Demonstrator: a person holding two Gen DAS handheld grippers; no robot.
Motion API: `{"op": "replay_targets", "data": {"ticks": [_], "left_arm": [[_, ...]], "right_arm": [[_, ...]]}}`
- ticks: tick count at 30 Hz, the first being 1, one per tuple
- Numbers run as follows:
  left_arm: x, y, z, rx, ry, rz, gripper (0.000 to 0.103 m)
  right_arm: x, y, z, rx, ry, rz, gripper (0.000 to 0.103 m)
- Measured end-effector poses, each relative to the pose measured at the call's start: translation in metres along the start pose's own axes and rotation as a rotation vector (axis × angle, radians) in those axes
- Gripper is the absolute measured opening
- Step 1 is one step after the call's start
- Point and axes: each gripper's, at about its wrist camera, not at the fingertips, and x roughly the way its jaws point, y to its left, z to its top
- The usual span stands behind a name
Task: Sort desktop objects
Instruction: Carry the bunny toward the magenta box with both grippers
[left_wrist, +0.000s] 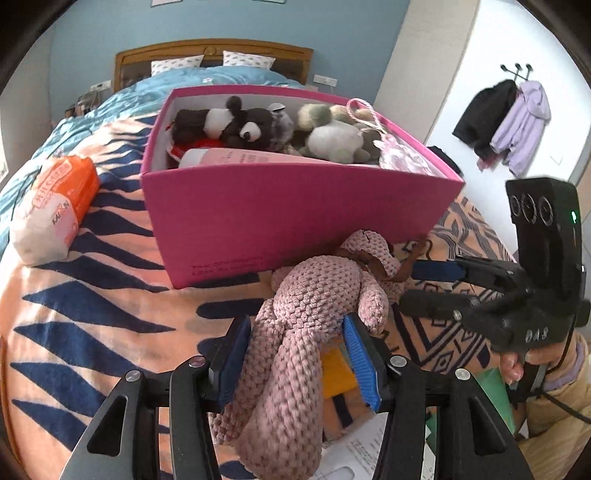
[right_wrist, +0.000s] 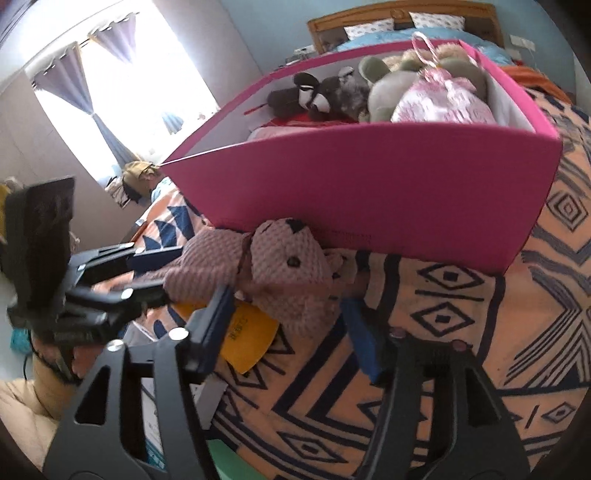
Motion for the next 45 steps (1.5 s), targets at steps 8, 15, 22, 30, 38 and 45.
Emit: {"op": "replay_targets", "data": {"ticks": [8,15,22,30,38,45], "left_arm": [[0.002,0.014,0.003,-0.063,0.008,-0.016,0.054],[0.002,0.02,0.007,-0.086,0.003,-0.01,0.054],[-0.003,0.024,0.006,-0.113,-0.024,-0.026,0.061],[-0.014,0.008,-0.001,-0.039,-0.041,-0.018,0.062],[-0.016,0.002,0.001,-0.053,-0.043,0.004,0.057],[-0.017,-0.003,0.002,-0.059,-0.048,-0.031,0.048]], "right_arm": [[0.021,0.008,0.01,-0.114,0.049,-0.044,0.068],[0.033,0.013,0.013,-0.157,0.032,-0.079,0.062],[0.027,0.007,0.011,-0.1,0.003,-0.028,0.053],[0.002,0.003,0.008,-0.034,-0.046,-0.034,0.052],[-0.007,-0.004,0.0,0.024,-0.057,-0.022,0.052],[-0.015,-0.003,-0.004,0.032,-0.081,-0.026,0.053]]}}
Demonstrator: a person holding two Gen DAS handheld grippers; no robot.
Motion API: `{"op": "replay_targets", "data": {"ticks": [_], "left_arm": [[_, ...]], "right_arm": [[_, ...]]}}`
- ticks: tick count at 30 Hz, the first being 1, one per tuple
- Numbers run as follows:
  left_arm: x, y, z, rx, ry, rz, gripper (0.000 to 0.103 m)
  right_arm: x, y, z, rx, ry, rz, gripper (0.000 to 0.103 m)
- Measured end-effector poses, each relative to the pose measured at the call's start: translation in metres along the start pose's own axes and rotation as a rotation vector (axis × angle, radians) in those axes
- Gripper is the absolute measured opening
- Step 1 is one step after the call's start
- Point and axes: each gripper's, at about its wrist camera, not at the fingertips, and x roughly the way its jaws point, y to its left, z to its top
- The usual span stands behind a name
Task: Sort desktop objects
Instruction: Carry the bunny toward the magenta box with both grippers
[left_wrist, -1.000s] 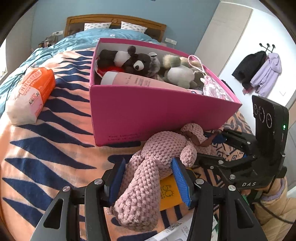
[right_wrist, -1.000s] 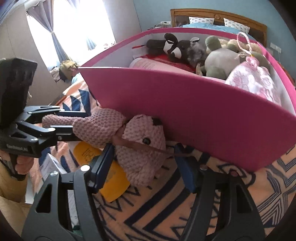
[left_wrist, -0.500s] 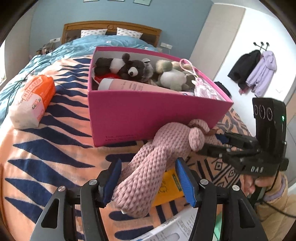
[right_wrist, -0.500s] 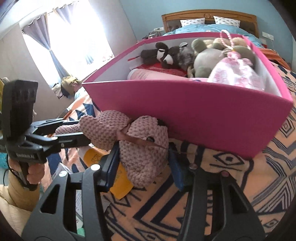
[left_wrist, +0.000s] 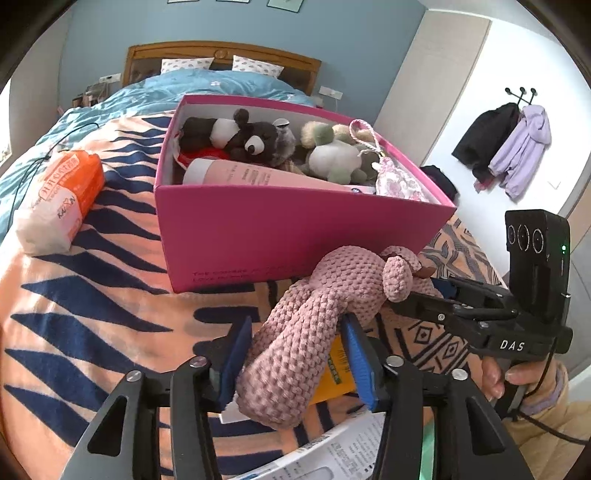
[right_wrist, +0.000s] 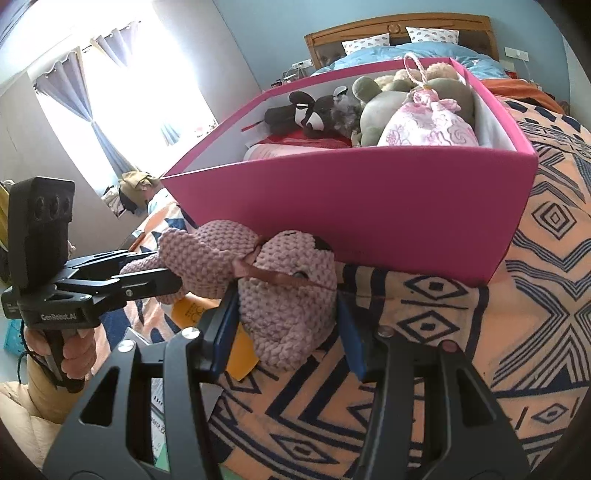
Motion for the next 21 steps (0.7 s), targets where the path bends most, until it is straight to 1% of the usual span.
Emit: {"op": "replay_targets", "data": {"ticks": [3,21], "left_arm": [[0.0,-0.005,0.001,0.005,-0.002,0.003,0.045],[-0.014,-0.012,0.003,0.001,-0.044,-0.003,0.045]], "right_arm": [[-0.005,0.001,-0.002,-0.006,-0.012,-0.009,0.053],[-0.022,0.011,0.0,-0.027,-0.06,-0.022,0.053]]}}
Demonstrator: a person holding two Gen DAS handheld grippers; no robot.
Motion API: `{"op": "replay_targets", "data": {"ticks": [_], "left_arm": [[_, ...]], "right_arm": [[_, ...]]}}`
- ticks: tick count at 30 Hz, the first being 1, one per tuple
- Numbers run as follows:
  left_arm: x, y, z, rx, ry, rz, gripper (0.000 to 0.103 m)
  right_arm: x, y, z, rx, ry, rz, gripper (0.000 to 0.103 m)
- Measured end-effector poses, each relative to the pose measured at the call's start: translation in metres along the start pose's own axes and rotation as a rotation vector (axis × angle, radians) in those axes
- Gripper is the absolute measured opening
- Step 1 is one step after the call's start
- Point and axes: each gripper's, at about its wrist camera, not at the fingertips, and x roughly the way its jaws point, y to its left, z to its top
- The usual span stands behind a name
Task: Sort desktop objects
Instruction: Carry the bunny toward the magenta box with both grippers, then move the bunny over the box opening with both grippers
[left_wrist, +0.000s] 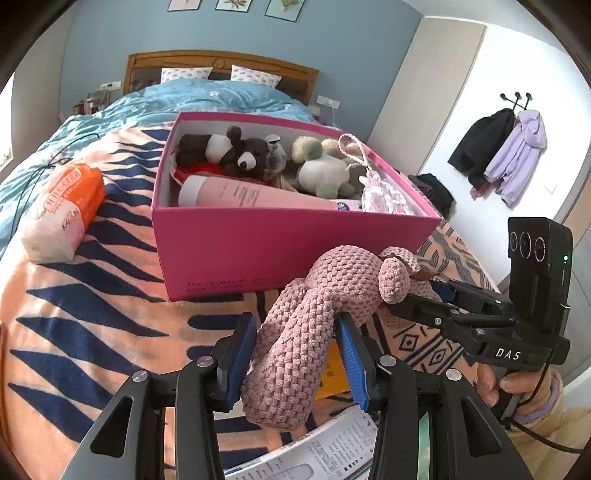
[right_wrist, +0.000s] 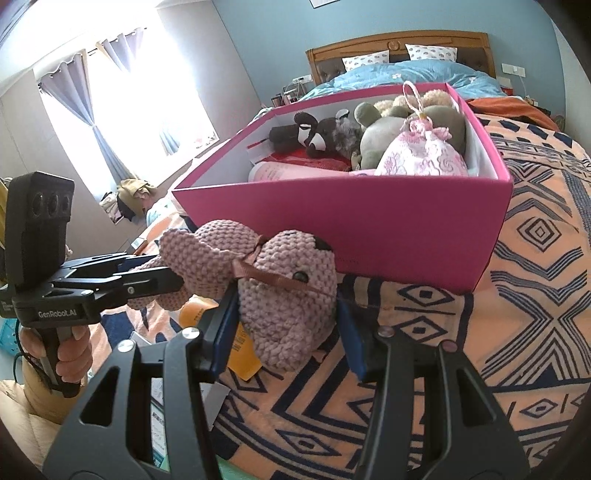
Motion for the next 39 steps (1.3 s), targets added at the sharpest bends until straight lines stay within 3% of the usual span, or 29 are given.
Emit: {"op": "replay_targets", "data": {"ticks": [39], "left_arm": [[-0.031,-0.009,0.026,0.014,-0.121,-0.012,0.045]], "right_arm": [[-0.028,0.019,0.032,-0.069,-0.106,-0.007,0.053]]}}
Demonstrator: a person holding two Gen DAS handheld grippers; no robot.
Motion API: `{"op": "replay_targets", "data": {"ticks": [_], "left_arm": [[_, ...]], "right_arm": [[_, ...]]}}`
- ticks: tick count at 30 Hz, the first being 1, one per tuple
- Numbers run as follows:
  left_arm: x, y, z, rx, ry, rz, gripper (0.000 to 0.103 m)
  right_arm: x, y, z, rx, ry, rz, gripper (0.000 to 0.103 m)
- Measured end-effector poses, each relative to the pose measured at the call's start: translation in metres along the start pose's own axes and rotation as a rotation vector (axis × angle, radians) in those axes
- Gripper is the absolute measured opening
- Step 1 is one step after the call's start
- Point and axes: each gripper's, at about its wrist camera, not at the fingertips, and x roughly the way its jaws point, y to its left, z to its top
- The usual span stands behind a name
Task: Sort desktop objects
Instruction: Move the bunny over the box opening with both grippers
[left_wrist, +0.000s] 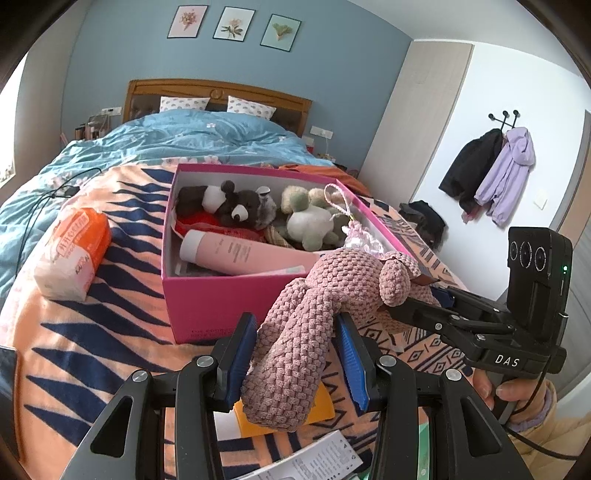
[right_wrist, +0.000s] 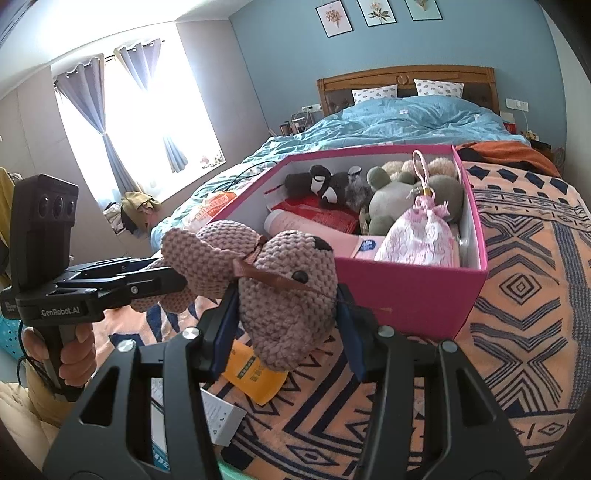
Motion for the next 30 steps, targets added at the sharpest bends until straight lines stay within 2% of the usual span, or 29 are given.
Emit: {"op": "replay_targets", "data": {"ticks": [19,30], "left_arm": [[0.0,0.001,0.01,-0.005,-0.025,0.001,0.045],[0.004,-0.003,0.016,0.004,-0.024,-0.031,0.045]], "right_arm": [[0.0,-0.001,0.017,-0.022,-0.034,0.0,0.053],[0.003,-0.007,0.024,-0.005,-0.061,0.008,0.052]]}}
